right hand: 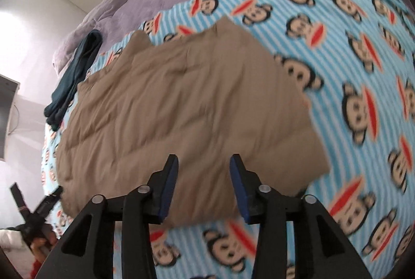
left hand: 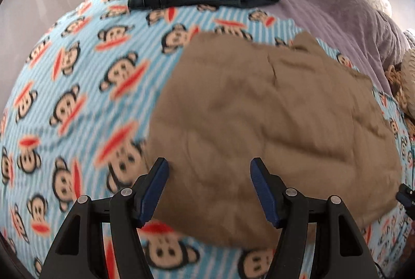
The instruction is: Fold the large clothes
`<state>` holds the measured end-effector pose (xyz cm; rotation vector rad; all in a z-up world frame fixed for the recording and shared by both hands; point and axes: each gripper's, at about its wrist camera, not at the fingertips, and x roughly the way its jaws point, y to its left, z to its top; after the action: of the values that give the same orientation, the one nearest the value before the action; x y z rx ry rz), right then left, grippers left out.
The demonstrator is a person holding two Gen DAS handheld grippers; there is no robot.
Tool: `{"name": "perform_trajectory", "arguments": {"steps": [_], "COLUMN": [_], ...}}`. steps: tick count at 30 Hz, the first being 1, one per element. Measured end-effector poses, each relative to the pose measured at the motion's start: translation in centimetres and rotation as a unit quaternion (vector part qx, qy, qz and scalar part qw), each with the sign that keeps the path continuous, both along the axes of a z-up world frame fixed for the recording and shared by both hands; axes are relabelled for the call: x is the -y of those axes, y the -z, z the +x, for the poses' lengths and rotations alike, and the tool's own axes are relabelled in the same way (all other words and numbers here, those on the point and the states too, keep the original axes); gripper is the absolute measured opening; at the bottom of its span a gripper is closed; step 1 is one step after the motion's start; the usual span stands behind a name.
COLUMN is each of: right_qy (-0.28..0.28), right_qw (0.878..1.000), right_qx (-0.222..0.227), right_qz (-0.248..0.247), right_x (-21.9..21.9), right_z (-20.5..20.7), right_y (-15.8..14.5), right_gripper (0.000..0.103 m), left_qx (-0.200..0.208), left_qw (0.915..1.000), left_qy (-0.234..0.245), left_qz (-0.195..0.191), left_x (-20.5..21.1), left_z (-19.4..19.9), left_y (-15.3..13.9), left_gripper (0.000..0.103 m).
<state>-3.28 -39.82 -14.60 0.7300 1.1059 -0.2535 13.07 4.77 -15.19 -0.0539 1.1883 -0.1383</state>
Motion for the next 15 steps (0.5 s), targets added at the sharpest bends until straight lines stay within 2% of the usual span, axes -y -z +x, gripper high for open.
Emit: {"name": "perform_trajectory", "arguments": {"steps": [1, 4, 5, 11, 12, 13, 15], "right_qy": [0.001, 0.006, 0.005, 0.016, 0.021, 0.026, 0.036], "right_qw": [1.000, 1.000, 1.000, 0.998, 0.998, 0.997, 0.996], "right_qx": [0.001, -0.001, -0.001, -0.003, -0.003, -0.003, -0.002], "right_qz": [0.008, 0.025, 0.031, 0.054, 0.060, 0.067, 0.082], "right_x": [-0.4, -1.3, -1.5, -2.3, -2.3, -2.2, -2.1], "right_z": [-0.4, -1.5, -1.7, -3.3, -3.6, -4.0, -4.6], "right_y": [0.2, 0.7, 0.9, 1.5, 1.6, 1.8, 2.1], "right_gripper": [0.056, 0.064, 0.069, 0.079, 0.079, 0.080, 0.083], "left_qx": [-0.003, -0.010, -0.012, -0.032, -0.036, -0.040, -0.039], "left_qw": [1.0000, 0.9998, 0.9996, 0.9988, 0.9986, 0.9984, 0.9981], "left_qy": [0.002, 0.004, 0.004, -0.006, -0.009, -0.013, -0.015], "left_qz": [-0.002, -0.018, -0.023, -0.036, -0.038, -0.037, -0.045], "left_x": [0.1, 0.2, 0.2, -0.1, -0.2, -0.3, -0.3], "left_z": [-0.6, -1.8, -2.2, -3.5, -3.7, -3.9, -4.4], "left_y": [0.1, 0.1, 0.1, 0.5, 0.6, 0.7, 0.8], "left_gripper": [0.067, 0.089, 0.090, 0.091, 0.094, 0.103, 0.103]}}
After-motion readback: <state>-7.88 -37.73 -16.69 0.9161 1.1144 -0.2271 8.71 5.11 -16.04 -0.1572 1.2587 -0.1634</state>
